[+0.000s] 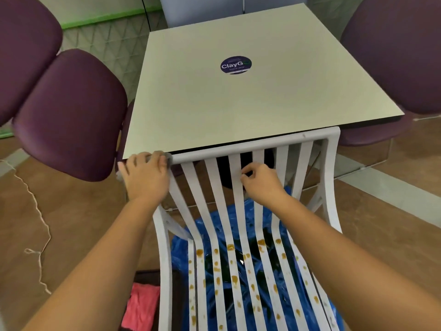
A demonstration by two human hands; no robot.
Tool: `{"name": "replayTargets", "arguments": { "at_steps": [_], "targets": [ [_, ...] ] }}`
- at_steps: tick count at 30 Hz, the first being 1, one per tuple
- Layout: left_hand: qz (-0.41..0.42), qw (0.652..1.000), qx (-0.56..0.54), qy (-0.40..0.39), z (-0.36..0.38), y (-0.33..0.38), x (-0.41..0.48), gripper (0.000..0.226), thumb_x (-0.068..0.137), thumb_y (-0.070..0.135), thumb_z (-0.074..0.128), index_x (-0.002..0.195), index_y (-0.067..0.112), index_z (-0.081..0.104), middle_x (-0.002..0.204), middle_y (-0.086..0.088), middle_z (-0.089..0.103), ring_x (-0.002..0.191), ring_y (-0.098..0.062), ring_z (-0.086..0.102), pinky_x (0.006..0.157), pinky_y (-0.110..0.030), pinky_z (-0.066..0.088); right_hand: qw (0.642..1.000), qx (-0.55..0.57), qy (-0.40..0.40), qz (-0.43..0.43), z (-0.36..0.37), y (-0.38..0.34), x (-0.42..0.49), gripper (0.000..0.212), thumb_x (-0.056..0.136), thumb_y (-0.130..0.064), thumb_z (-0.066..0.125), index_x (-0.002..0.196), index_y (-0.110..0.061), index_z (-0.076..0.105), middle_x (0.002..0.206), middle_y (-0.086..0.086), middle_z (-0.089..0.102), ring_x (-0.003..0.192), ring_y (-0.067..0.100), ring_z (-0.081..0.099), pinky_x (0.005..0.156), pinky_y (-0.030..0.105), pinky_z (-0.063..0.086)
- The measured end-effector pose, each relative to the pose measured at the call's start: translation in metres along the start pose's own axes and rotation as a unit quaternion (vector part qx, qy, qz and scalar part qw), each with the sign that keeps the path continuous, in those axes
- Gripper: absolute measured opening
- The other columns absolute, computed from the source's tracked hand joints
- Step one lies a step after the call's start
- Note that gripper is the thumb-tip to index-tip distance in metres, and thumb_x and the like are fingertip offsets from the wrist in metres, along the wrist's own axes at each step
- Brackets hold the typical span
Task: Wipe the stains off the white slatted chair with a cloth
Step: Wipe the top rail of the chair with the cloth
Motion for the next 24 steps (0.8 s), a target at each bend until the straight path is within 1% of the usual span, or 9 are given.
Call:
{"name": "replayTargets", "arguments": {
  "at_steps": [3, 6, 8, 10, 12, 14, 16, 20, 24],
  "targets": [
    [0.088, 0.996, -0.003, -0.008, 0.003, 0.062, -0.011, 0.037, 0.106, 0.039, 0.033, 0.133, 0.029, 0.057, 0.134, -0.007, 0.059, 0.131, -0.031, 0.042, 0.119, -0.054, 0.015, 0.981, 0.017, 0.151, -0.123, -0.029, -0.036, -0.023, 0.017, 0.100, -0.020, 0.052, 0.114, -0.020, 0.062, 0.083, -0.008, 0.059, 0.074, 0.004, 0.057, 0.065, 0.017, 0.043],
    [0.159, 0.981, -0.098, -0.046, 0.010, 0.118, -0.023, 0.045, 0.103, 0.039, 0.046, 0.146, 0.027, 0.049, 0.146, -0.001, 0.054, 0.140, -0.026, 0.039, 0.124, -0.050, 0.009, 0.949, 0.035, 0.211, -0.230, -0.042, -0.074, -0.031, 0.023, 0.100, -0.015, 0.049, 0.120, -0.015, 0.061, 0.105, -0.006, 0.059, 0.095, 0.004, 0.055, 0.081, 0.008, 0.040],
    [0.154, 0.960, -0.221, -0.081, 0.007, 0.134, -0.022, 0.047, 0.103, 0.032, 0.050, 0.149, 0.022, 0.048, 0.146, -0.001, 0.055, 0.139, -0.022, 0.044, 0.125, -0.045, 0.016, 0.946, 0.034, 0.191, -0.260, -0.037, -0.091, -0.021, 0.031, 0.102, -0.015, 0.046, 0.131, -0.012, 0.057, 0.124, 0.001, 0.058, 0.114, 0.008, 0.053, 0.096, 0.012, 0.039],
    [0.088, 0.920, -0.368, -0.098, -0.005, 0.124, -0.016, 0.042, 0.103, 0.023, 0.052, 0.145, 0.017, 0.052, 0.141, -0.001, 0.060, 0.132, -0.018, 0.052, 0.118, -0.036, 0.034, 0.956, 0.000, 0.116, -0.269, -0.023, -0.105, -0.009, 0.040, 0.106, -0.023, 0.040, 0.144, -0.013, 0.046, 0.141, 0.003, 0.050, 0.130, 0.011, 0.045, 0.108, 0.020, 0.034],
    [0.033, 0.913, -0.406, -0.026, -0.023, 0.097, -0.009, 0.033, 0.102, 0.014, 0.053, 0.133, 0.015, 0.061, 0.131, -0.001, 0.066, 0.122, -0.015, 0.059, 0.107, -0.031, 0.045, 0.966, -0.057, 0.044, -0.247, -0.006, -0.111, 0.004, 0.050, 0.107, -0.038, 0.033, 0.154, -0.019, 0.032, 0.152, 0.004, 0.041, 0.138, 0.017, 0.039, 0.113, 0.032, 0.033],
    [-0.008, 0.943, -0.325, 0.071, -0.037, 0.061, 0.003, 0.027, 0.099, 0.016, 0.051, 0.120, 0.017, 0.068, 0.118, -0.001, 0.071, 0.110, -0.019, 0.064, 0.100, -0.037, 0.050, 0.965, -0.137, 0.024, -0.224, 0.007, -0.117, 0.014, 0.054, 0.105, -0.049, 0.024, 0.155, -0.028, 0.025, 0.150, 0.007, 0.043, 0.133, 0.027, 0.045, 0.108, 0.045, 0.040],
    [-0.041, 0.967, -0.228, 0.102, -0.039, 0.034, 0.017, 0.025, 0.097, 0.024, 0.048, 0.110, 0.021, 0.070, 0.108, -0.001, 0.073, 0.100, -0.025, 0.065, 0.093, -0.044, 0.050, 0.938, -0.260, 0.039, -0.226, 0.021, -0.130, 0.020, 0.053, 0.104, -0.053, 0.020, 0.152, -0.033, 0.028, 0.141, 0.009, 0.050, 0.123, 0.034, 0.050, 0.100, 0.051, 0.042],
    [0.010, 0.998, 0.018, -0.055, -0.001, 0.033, 0.034, 0.029, 0.101, 0.029, 0.037, 0.101, 0.018, 0.064, 0.103, -0.007, 0.067, 0.099, -0.037, 0.060, 0.084, -0.042, 0.040, 0.872, -0.400, 0.043, -0.280, 0.057, -0.145, 0.025, 0.049, 0.105, -0.046, 0.024, 0.133, -0.016, 0.051, 0.125, 0.011, 0.059, 0.111, 0.030, 0.054, 0.094, 0.046, 0.040],
    [0.010, 0.980, 0.071, -0.184, 0.022, 0.033, 0.048, 0.044, 0.097, 0.039, 0.024, 0.095, 0.019, 0.062, 0.101, -0.005, 0.065, 0.089, -0.030, 0.055, 0.074, -0.040, 0.034, 0.866, -0.419, 0.040, -0.271, 0.075, -0.129, 0.034, 0.055, 0.105, -0.050, 0.023, 0.118, -0.011, 0.059, 0.113, 0.011, 0.064, 0.102, 0.029, 0.059, 0.086, 0.041, 0.039]
  ]
}}
Point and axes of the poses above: each hand's wrist, its own x-axis towards the middle knuckle, its own z-axis out of the palm, y = z × x, the point moved 8 cm from there along x, towards the middle knuckle
